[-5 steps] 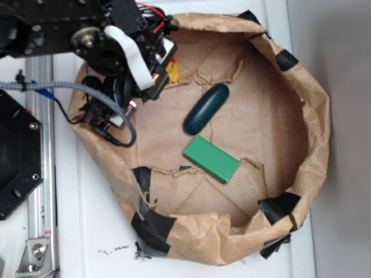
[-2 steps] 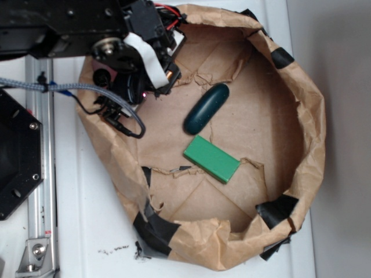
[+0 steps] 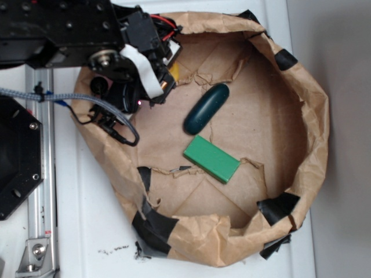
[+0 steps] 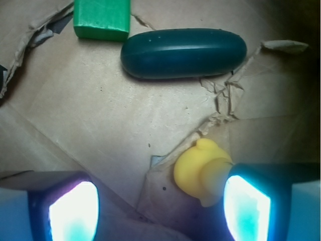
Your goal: Grab the yellow duck.
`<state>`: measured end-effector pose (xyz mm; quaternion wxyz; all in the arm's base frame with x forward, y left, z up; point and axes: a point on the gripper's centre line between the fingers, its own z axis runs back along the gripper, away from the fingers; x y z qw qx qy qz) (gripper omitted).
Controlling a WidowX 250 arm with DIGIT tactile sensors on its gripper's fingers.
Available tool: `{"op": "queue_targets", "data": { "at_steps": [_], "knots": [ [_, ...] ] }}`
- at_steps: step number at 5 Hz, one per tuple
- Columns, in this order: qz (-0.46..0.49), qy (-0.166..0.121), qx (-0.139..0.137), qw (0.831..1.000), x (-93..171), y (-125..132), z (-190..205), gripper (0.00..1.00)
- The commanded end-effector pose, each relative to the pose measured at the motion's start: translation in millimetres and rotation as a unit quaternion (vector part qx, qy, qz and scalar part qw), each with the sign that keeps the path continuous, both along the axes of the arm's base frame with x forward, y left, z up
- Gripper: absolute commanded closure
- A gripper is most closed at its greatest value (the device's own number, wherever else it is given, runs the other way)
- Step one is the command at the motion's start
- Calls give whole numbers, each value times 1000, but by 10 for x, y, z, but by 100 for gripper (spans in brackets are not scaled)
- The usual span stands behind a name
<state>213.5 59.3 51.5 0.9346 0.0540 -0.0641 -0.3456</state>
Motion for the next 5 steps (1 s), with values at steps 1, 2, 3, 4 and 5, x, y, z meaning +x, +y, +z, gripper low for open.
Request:
{"op": "queue_targets", "data": {
  "at_steps": [1,2,3,4,5],
  "knots": [
    [-20,-8,-3,1000,30,-46,-27,0],
    [-18,-4,-1,1000,64,-11,-77,0],
    [-19,-5,2,1000,97,-12,-81,0],
    [-18,1,6,1000,126,6,-130,0],
    [-19,6,9,1000,142,30,-197,0]
  ]
}}
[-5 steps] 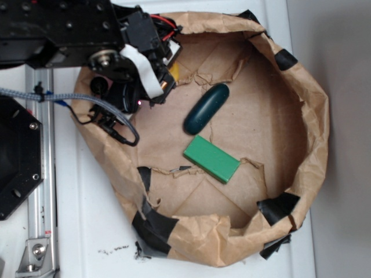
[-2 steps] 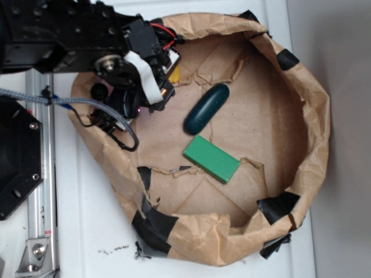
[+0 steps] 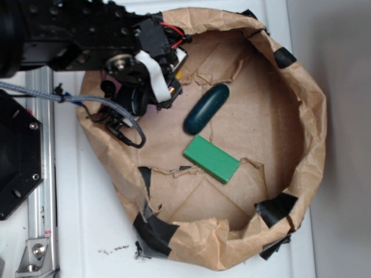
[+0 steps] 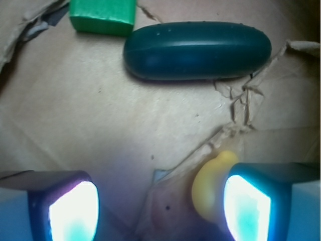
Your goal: Grab the yellow duck.
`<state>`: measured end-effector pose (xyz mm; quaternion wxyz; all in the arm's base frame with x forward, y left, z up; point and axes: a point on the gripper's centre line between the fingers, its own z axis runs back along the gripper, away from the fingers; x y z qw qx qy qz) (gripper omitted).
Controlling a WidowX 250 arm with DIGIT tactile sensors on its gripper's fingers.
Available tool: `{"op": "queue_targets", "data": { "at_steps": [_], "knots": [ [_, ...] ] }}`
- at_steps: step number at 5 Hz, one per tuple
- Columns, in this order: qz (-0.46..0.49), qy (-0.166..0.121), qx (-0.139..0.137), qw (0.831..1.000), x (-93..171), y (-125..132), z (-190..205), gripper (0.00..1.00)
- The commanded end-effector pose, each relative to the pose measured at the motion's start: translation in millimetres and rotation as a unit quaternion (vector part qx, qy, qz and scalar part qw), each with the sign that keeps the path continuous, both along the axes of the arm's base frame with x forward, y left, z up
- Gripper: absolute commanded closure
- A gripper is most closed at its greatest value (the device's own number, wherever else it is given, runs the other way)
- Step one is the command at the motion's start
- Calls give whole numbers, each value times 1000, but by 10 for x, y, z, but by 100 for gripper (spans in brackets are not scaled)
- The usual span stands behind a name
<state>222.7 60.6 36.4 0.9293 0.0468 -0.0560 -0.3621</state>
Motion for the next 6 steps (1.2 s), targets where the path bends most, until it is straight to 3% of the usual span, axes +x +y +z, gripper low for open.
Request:
{"op": "queue_targets", "data": {
  "at_steps": [1,3,4,5,6],
  "knots": [
    [-4,2,13,1000,40,40,-113,0],
    [1,18,19,1000,-11,125,-245,0],
    [37,31,37,998,-84,358,-309,0],
    [72,19,49,996,-91,618,-232,0],
    [68,4,56,996,-50,621,-138,0]
  ]
}}
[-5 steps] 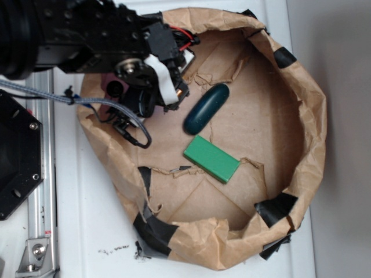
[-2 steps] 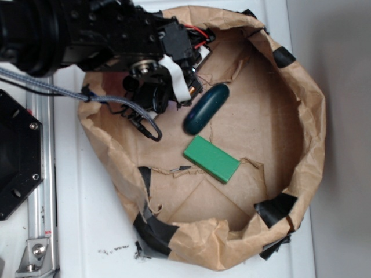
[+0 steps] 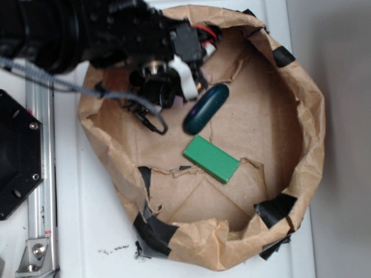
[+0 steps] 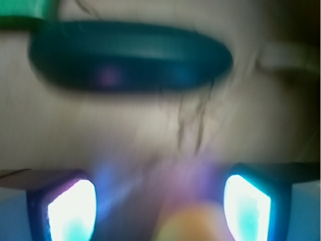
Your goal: Grab the yellow duck.
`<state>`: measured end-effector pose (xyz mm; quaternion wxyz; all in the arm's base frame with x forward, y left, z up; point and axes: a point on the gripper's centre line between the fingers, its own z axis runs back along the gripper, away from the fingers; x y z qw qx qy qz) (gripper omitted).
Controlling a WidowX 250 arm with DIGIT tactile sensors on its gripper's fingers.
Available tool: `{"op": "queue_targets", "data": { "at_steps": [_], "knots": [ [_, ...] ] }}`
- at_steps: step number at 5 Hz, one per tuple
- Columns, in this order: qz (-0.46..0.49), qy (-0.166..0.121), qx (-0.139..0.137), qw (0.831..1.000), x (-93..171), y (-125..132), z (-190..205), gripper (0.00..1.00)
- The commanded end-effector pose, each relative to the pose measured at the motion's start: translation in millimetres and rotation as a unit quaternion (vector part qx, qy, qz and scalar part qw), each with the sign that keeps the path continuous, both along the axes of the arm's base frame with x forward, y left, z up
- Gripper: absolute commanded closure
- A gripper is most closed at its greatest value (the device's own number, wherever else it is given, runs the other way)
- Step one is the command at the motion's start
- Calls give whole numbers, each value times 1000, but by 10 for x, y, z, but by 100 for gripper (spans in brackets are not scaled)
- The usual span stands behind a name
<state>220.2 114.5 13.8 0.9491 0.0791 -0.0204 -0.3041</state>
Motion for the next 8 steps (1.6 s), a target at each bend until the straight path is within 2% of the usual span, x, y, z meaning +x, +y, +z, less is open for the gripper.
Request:
{"op": "queue_targets", "data": {
  "at_steps": [1,2,5,6,7,8],
  "knots": [
    [-7,-20,24,999,-21,26,125,0],
    [-14,-24,28,999,-24,-34,125,100],
    [-25,-26,34,999,-43,-84,130,100],
    [-30,-43,35,998,-31,-170,236,100],
    [-25,-113,-17,993,120,-651,749,100],
    [45,-119,5,992,357,-1034,1240,100]
  ]
}}
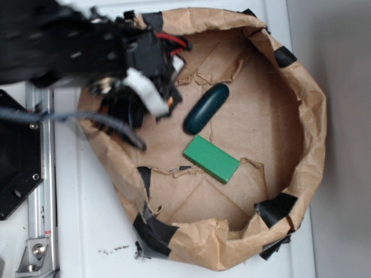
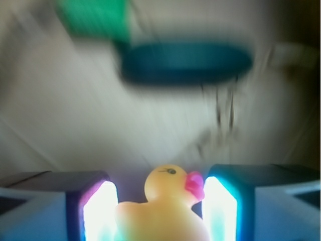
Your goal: Grab the yellow duck.
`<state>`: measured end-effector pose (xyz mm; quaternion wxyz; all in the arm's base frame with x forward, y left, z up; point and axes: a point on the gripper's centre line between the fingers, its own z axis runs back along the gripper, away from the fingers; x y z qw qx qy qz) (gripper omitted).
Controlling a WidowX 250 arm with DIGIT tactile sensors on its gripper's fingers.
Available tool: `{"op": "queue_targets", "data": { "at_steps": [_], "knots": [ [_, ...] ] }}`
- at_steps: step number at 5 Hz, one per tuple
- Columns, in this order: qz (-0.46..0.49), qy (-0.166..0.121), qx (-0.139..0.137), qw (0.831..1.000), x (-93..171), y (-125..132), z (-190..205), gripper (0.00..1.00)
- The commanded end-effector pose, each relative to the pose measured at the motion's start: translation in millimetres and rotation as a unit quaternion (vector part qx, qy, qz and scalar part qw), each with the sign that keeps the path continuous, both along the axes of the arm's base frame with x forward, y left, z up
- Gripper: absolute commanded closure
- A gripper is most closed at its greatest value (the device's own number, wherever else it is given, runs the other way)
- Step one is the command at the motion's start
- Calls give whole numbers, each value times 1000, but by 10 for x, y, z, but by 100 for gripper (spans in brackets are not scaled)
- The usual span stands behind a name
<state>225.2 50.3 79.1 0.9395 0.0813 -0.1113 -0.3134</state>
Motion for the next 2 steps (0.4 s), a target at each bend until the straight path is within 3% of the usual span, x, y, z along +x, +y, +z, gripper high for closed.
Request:
{"op": "queue_targets", "data": {
  "at_steps": [1,2],
  "knots": [
    [156,-17,-9,988,465,-380,781,100],
    [197,-5,-8,980,530,-247,738,100]
  ]
}}
